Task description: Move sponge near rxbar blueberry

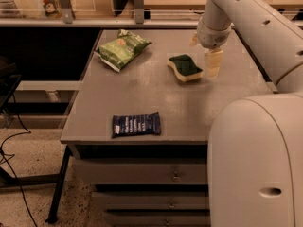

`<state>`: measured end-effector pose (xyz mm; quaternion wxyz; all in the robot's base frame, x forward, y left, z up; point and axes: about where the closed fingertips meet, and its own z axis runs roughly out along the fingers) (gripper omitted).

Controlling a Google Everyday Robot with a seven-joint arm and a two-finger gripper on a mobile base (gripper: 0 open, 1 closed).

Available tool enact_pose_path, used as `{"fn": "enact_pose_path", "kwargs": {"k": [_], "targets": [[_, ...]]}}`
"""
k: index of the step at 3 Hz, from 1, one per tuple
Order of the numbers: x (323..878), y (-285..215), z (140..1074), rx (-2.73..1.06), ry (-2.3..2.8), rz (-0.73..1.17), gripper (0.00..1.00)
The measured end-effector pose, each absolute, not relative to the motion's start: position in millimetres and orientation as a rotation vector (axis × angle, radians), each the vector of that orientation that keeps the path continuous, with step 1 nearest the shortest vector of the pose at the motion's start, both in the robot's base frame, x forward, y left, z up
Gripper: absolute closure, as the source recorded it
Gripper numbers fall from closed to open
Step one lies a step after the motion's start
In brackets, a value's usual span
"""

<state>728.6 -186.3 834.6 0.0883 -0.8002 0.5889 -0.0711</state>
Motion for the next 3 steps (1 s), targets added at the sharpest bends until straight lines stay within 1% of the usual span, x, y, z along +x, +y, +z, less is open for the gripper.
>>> {"fn": "enact_pose_path", "kwargs": {"k": [1,2,3], "targets": [[724,-168,846,-2.409,1.715,-0.24,0.04],[721,-149,851,-2.449,1.682,-0.251,0.0],[721,-143,844,-2.473,1.695,-0.226,0.0]]}}
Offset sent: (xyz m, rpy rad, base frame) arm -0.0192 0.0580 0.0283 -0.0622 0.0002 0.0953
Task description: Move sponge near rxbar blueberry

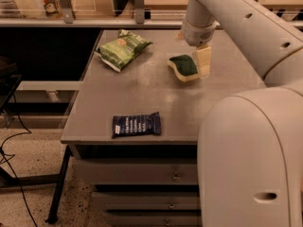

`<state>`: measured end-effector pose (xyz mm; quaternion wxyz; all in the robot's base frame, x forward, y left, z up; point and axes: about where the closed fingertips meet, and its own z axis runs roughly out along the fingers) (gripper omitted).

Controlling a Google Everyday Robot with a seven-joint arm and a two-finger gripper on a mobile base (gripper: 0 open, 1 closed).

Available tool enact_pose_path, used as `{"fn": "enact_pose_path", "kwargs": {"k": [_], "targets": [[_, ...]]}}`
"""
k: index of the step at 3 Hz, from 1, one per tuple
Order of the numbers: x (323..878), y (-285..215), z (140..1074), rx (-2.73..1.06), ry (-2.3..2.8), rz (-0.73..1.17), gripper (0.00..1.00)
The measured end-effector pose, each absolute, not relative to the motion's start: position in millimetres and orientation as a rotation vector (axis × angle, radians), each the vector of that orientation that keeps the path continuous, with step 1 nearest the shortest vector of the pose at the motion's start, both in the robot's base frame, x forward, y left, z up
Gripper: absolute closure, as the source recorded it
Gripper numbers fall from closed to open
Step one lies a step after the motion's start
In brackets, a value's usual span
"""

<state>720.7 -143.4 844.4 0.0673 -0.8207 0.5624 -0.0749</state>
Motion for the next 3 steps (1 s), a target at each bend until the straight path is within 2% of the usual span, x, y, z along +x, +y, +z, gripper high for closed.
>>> {"fn": "enact_pose_path", "kwargs": {"k": [1,3], "targets": [[722,-142,836,-2.486,1.707,-0.196,0.12],[729,-156,825,-2.473,1.757,-0.183,0.19]]}}
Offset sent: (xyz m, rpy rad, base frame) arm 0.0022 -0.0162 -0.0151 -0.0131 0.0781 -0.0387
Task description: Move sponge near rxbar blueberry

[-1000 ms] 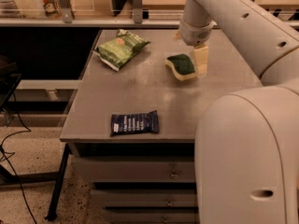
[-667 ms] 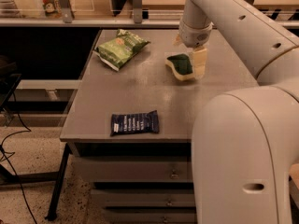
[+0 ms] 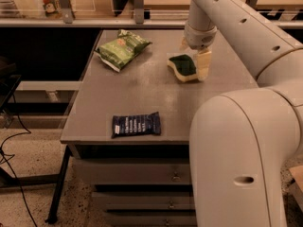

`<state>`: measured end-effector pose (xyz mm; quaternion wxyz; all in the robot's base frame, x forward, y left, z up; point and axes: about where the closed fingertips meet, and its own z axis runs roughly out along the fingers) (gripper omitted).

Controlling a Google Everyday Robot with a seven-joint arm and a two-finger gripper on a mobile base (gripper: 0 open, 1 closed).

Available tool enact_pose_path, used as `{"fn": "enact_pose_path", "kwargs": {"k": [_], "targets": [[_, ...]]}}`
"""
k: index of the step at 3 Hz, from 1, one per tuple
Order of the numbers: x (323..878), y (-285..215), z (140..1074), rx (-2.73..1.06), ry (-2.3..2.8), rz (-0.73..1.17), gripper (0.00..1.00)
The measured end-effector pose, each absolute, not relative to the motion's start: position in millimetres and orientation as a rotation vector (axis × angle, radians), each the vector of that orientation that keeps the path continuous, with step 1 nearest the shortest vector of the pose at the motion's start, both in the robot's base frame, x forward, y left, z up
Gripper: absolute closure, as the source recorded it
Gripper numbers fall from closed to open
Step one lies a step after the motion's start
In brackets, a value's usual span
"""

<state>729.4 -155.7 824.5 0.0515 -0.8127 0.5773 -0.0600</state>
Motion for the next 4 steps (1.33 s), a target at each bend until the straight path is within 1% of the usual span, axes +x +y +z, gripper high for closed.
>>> {"fn": "enact_pose_path", "kwargs": {"k": [1,2,3,4], "targets": [[732,-158,823,-2.473,1.76,-0.187,0.31],[733,-158,821,-2.473,1.754,-0.183,0.39],[733,-156,824,-2.474,1.74,-0.184,0.43],[726,-149,839,-2.471,1.713,-0.214,0.44]]}}
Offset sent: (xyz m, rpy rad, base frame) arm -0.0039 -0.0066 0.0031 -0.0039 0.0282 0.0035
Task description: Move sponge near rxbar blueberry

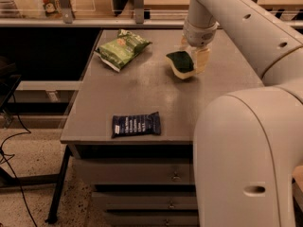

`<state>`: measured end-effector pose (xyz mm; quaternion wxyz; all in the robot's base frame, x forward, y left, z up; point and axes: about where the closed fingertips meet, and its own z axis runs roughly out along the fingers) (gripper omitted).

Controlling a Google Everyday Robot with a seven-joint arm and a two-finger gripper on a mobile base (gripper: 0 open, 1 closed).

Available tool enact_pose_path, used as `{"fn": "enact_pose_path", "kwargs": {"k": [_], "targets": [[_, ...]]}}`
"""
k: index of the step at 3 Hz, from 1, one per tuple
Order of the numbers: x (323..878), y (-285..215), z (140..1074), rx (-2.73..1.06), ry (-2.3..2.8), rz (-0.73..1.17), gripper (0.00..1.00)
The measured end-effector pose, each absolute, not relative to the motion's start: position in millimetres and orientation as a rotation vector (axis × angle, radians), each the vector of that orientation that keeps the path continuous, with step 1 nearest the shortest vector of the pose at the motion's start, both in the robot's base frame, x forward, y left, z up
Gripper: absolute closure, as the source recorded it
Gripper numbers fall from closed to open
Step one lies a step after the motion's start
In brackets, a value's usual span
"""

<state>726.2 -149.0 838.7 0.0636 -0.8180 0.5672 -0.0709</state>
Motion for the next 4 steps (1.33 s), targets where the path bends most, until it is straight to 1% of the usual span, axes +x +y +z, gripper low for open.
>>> {"fn": "enact_pose_path", "kwargs": {"k": [1,3,4], "targets": [[707,-133,854,-2.495,1.642,-0.246,0.43],[626,-99,859,-2.575,1.497,-0.226,0.37],[592,-93,856,-2.642,1.387,-0.186,0.21]]}}
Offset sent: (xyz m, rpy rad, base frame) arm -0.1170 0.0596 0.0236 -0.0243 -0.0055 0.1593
